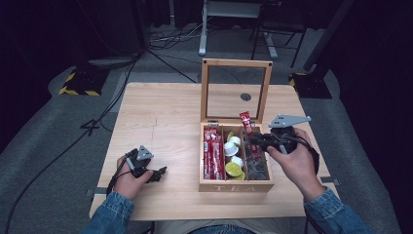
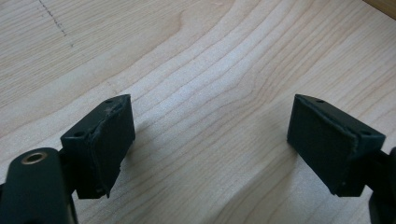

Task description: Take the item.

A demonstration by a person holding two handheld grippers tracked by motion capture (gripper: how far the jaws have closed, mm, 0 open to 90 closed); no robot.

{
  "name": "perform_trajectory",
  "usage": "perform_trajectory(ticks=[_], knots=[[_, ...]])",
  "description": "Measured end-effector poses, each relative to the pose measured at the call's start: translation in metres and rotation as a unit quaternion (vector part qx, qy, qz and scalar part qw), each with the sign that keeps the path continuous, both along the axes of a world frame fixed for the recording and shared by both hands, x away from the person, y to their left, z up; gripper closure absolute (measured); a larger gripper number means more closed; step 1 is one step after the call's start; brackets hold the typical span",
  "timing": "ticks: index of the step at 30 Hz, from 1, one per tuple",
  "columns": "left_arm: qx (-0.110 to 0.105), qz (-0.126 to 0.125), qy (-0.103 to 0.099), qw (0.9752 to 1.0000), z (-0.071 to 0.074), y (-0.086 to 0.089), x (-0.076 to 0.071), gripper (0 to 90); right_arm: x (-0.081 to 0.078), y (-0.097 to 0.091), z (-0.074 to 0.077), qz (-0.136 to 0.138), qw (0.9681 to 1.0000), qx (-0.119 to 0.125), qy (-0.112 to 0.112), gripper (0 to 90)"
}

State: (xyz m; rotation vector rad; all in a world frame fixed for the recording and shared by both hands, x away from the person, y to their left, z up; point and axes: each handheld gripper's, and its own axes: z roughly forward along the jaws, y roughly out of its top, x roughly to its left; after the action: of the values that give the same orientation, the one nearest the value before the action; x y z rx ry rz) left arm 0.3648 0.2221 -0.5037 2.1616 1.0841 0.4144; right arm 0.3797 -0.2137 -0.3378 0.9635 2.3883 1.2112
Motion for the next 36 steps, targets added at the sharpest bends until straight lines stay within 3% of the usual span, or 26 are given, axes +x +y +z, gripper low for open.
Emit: perform_trajectory(ticks=[14, 22, 36], knots=[[0.0, 0.0, 0.0, 1.0, 0.0, 0.005, 0.001, 15.4, 0.013, -0.056, -0.001, -0.058, 0.9983, -0.007, -0.011, 81.2], [-0.002, -0.001, 0.001, 1.0, 0.0, 0.007, 0.002, 15.4, 0.02, -0.077, -0.005, -0.081, 0.9965, -0.015, -0.01, 81.2], [-0.001, -0.001, 0.002, 1.0, 0.0, 0.007, 0.003, 15.3, 0.035, -0.115, -0.024, -0.114, 0.993, -0.027, -0.012, 81.2]])
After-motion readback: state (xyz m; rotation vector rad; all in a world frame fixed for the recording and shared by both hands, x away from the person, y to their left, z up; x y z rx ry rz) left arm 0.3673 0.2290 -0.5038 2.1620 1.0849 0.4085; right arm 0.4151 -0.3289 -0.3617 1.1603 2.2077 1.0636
